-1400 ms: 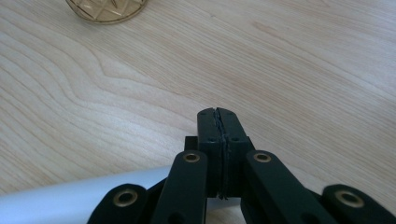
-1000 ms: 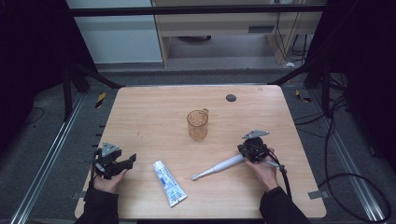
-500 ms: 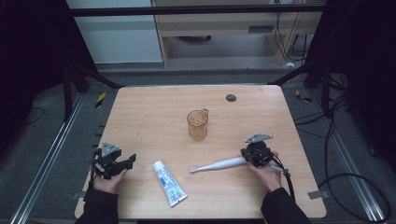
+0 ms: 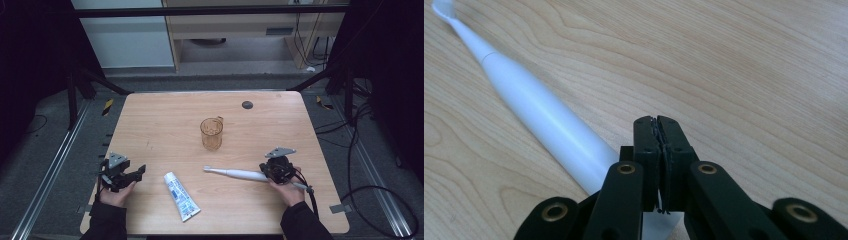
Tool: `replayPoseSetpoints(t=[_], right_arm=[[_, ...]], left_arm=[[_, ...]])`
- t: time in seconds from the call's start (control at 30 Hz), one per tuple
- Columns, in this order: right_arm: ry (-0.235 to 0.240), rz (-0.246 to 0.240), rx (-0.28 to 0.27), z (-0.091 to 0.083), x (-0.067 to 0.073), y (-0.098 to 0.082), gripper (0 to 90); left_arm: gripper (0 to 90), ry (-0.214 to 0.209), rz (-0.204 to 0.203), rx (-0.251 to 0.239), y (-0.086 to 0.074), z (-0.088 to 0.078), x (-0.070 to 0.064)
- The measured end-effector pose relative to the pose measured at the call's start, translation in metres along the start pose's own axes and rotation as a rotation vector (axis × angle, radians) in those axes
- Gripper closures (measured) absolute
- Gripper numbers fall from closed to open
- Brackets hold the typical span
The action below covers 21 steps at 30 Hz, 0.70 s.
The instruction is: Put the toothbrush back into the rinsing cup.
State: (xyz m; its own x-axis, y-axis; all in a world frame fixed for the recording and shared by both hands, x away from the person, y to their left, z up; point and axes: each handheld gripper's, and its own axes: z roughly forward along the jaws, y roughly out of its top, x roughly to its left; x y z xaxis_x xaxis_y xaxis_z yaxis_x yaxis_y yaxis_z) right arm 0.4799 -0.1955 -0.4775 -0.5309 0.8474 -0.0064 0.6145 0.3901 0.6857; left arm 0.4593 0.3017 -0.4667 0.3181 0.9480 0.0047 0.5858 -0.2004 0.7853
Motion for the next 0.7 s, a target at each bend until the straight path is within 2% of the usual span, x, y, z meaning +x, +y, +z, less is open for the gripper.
replayPoseSetpoints(t=[0.7], right_arm=[[0.034,0.000,-0.006,-0.014,0.009,-0.012,87.6]], left_arm=[[34.3,-0.001,-0.001,-0.001,0.000,0.000,0.000]])
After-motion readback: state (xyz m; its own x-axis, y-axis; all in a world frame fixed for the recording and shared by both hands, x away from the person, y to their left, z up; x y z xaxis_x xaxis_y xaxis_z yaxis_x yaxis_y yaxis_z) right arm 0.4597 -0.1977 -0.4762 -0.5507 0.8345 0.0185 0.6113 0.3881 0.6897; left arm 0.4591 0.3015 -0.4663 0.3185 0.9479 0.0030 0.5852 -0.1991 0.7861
